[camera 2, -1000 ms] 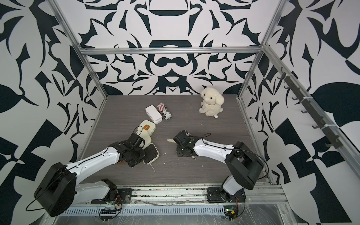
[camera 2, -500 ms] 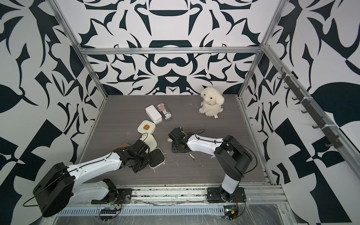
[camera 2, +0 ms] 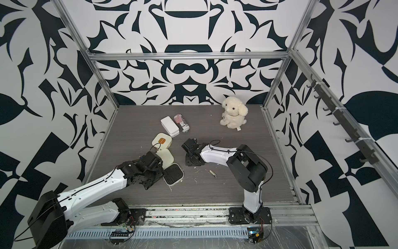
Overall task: Organize nail clipper sets
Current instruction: Place the storage box at the center of the board, then pick up the nail clipper from the center of the board.
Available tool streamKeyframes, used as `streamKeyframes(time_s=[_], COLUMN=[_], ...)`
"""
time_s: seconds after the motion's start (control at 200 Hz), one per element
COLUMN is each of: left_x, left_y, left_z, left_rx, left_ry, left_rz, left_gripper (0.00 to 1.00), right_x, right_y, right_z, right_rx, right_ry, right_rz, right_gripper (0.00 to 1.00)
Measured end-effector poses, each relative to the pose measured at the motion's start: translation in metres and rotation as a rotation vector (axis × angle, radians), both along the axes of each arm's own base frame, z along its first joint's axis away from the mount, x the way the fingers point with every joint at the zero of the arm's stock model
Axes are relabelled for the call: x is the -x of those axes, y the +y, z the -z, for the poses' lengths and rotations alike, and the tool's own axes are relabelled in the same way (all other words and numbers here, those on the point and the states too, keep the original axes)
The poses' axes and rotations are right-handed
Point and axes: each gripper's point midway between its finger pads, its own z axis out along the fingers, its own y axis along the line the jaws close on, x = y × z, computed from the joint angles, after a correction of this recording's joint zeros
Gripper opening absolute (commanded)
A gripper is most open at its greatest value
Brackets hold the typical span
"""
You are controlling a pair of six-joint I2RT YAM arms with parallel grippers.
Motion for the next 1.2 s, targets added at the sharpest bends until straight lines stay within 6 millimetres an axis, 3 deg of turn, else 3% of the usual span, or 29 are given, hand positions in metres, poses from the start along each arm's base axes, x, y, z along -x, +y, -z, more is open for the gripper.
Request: streamKeyframes(time_s=[0.225, 0.41, 0.61, 0.985, 1.2], left_x=[-0.022, -0.033, -0.039, -0.043, -0.037], left_y=[0.003, 0.016, 0.016, 0.014, 0.022], left_z=[-0.024, -0.021, -0.020, -0.018, -0.007], left_rx=[0.009, 0.005, 0.015, 0.046, 0.039], left_ry=[-0.061, -0.047, -0.031, -0.029, -0.017], left_rz=[0.017, 0.003, 0.026, 0.044, 0.035], left_gripper=[0.78, 0.78, 0.78, 0.78, 0.78], right_x=[-0.021, -0.032, -0.046, -0.094, -0.104], right_y=[-0.007, -0.011, -0.008, 0.016, 0.014], right_z=[-0.003, -0.005, -0.007, -0.007, -0.003], right_rx=[-0.057, -0.104, -0.144, -0.070, 0.059], right_ry=[0.000, 0.009, 0.025, 0.033, 0.023], right_rz=[0.054, 0.078, 0.089, 0.074, 0.046], right_gripper=[0.42, 0.47, 0.52, 0.52, 0.41])
